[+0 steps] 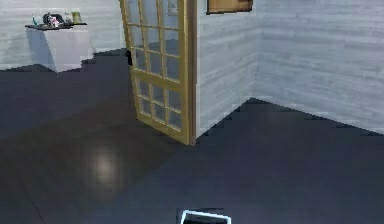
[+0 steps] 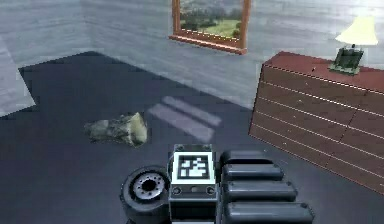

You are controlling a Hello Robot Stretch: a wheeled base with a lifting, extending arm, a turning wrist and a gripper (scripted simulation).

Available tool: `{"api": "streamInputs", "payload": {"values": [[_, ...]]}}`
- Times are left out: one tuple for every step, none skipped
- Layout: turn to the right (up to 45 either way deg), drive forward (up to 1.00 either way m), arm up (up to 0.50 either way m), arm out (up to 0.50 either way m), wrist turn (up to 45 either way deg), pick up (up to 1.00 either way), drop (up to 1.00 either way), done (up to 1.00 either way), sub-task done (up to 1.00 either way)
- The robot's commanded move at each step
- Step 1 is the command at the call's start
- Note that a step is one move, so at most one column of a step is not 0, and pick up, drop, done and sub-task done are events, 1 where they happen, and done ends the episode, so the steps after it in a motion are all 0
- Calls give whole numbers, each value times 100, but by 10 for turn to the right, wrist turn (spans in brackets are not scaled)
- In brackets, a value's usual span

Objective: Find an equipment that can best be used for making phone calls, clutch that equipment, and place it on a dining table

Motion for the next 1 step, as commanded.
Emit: {"api": "streamInputs", "payload": {"values": [[-300,0,0,0,0,0,0,0,0]]}}
